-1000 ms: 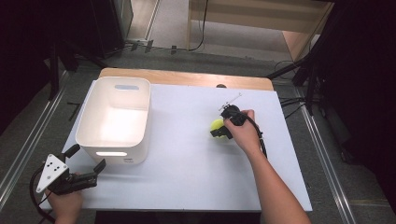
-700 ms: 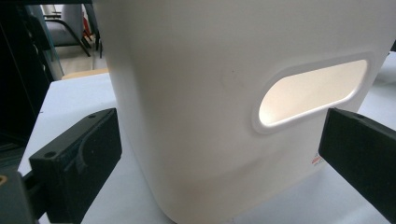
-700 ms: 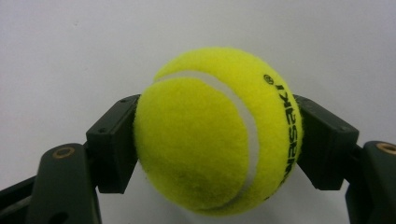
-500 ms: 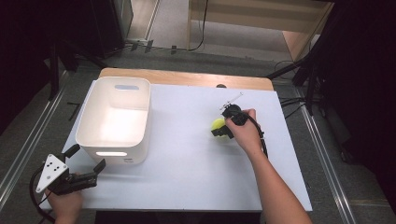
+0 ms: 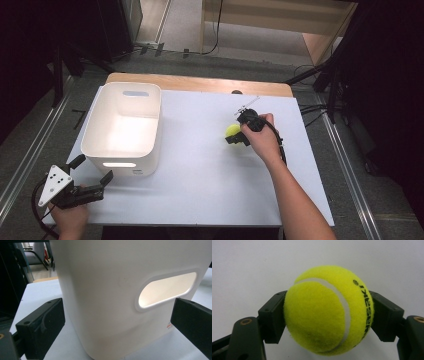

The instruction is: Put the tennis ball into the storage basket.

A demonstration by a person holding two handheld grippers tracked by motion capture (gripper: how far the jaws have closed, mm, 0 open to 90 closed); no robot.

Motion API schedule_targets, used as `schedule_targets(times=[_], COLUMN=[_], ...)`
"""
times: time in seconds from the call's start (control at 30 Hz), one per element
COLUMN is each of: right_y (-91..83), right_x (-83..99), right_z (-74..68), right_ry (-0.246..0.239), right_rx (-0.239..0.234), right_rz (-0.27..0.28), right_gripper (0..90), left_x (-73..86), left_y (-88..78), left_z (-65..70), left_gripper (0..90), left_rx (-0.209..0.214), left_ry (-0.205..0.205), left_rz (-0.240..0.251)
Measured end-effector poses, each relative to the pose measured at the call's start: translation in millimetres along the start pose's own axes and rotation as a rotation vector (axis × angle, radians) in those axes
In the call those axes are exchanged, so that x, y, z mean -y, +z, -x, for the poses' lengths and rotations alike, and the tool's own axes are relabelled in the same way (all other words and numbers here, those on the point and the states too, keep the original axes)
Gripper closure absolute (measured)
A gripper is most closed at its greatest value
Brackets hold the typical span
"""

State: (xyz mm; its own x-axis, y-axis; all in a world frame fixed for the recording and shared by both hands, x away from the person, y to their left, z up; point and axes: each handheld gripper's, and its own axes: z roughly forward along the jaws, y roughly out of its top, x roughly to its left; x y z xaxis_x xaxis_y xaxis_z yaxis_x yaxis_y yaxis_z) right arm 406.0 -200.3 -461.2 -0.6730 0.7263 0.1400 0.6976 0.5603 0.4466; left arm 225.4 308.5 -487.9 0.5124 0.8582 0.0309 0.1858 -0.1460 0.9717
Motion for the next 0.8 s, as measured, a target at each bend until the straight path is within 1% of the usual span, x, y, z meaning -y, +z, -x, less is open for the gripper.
schedule_targets(times=[0.27, 0.37, 0.47, 0.57, 0.7, 0.77, 0.8], right_y=[-4.7, -7.0, -9.1, -11.1, -12.8, -13.6, -14.3], right_x=[-5.5, -7.8, -9.9, -12.6, -15.0, -17.1, -19.4], right_z=[-3.1, -4.4, -6.0, -6.0, -7.8, -9.8, -12.4], right_ry=[-0.010, -0.020, -0.013, -0.025, -0.028, -0.032, -0.043], right_rx=[-0.004, -0.008, -0.012, -0.013, -0.018, -0.018, -0.025], right_rz=[0.005, 0.007, 0.009, 0.016, 0.013, 0.016, 0.013], right_gripper=[23.4, 23.4, 23.4, 23.4, 23.4, 23.4, 23.4], left_x=[0.0, 0.0, 0.0, 0.0, -0.1, -0.1, -0.1], left_y=[-0.1, 0.0, 0.0, 0.0, -0.1, 0.0, 0.0], left_z=[-0.1, -0.1, -0.1, -0.1, -0.1, -0.1, -0.1], left_gripper=[0.0, 0.0, 0.0, 0.0, 0.0, 0.0, 0.0], left_rx=[0.000, 0.000, 0.000, 0.001, 0.001, 0.001, 0.001], left_ry=[0.000, 0.000, 0.000, 0.000, 0.000, 0.000, 0.000], left_rz=[0.000, 0.000, 0.000, 0.001, 0.000, 0.000, 0.001])
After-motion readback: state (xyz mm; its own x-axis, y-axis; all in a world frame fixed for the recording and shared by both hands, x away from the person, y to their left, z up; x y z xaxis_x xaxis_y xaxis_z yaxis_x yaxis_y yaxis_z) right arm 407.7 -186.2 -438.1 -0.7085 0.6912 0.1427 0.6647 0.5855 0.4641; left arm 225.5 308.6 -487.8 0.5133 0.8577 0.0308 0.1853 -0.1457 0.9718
